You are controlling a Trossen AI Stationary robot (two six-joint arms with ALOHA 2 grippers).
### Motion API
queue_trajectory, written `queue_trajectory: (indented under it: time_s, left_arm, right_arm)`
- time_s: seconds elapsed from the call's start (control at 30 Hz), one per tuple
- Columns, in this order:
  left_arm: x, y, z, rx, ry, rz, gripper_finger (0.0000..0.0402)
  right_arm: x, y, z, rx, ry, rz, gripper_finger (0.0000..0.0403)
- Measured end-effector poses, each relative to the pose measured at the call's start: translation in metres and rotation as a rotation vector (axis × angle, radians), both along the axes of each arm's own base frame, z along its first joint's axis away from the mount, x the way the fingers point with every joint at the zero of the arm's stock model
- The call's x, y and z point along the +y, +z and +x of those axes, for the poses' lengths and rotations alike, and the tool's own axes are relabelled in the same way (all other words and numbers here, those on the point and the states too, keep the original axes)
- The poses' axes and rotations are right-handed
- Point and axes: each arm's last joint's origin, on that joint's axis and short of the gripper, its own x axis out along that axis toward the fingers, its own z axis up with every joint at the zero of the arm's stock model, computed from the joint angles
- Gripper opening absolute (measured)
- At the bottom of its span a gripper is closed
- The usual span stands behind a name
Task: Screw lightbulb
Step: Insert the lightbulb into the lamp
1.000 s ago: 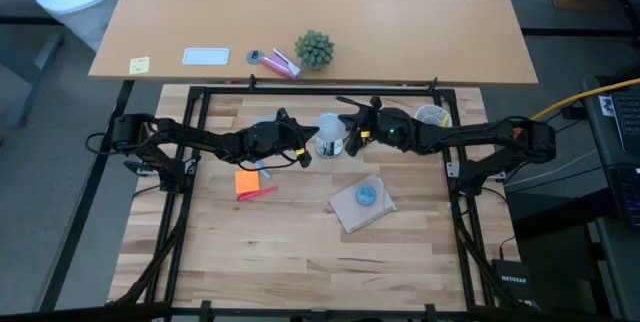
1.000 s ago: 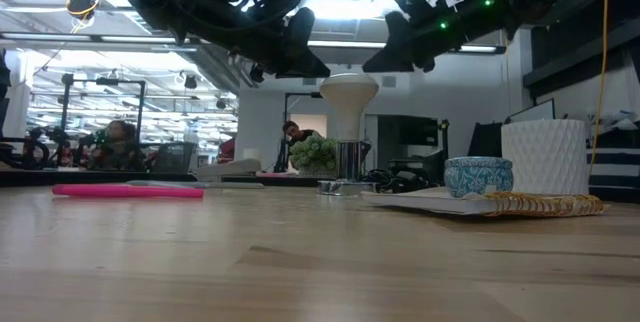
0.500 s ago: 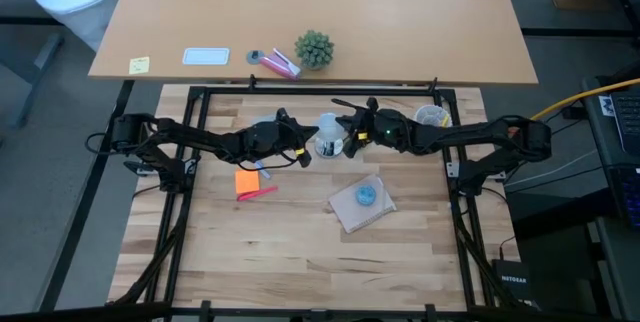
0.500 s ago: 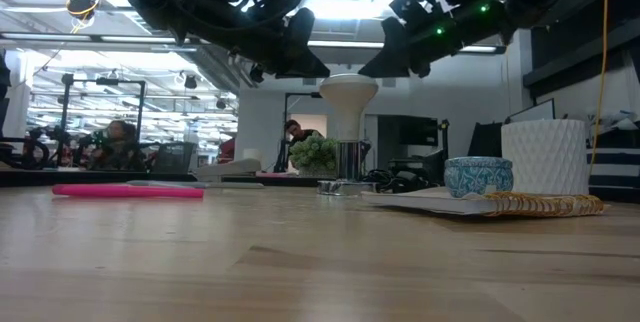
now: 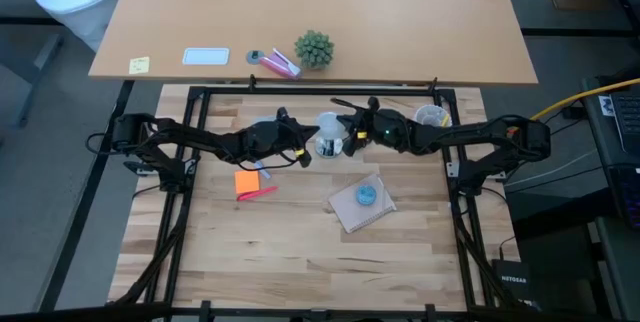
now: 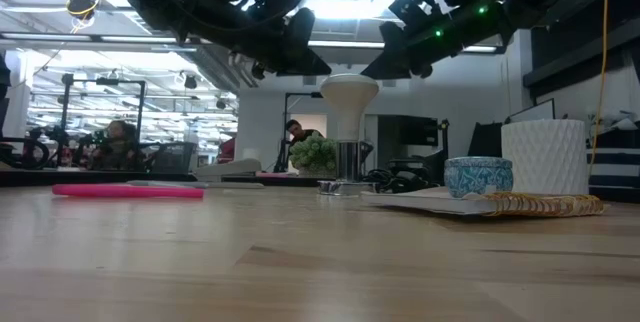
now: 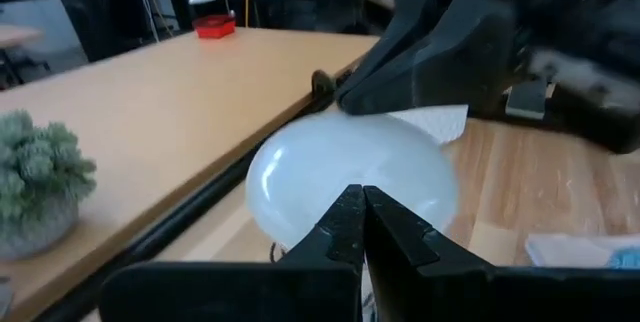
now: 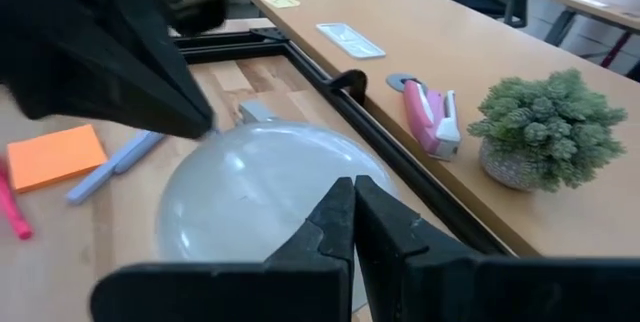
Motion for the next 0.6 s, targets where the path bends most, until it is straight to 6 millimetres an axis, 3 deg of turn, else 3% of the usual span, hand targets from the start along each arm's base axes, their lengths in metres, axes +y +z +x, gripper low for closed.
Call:
queue_trajectory:
  time_s: [0.27, 0.6]
  left_arm:
    - [-0.009, 0.008, 0.002, -0.042, -0.037, 0.077, 0.0]
    - [-0.018, 0.0, 0.003, 0.028, -0.067, 0.051, 0.0]
  right_arm:
    - [0.0, -0.001, 0.0, 0.004, -0.008, -0.001, 0.0011]
    - [0.0, -0.001, 0.0, 0.004, -0.004, 0.0, 0.0011]
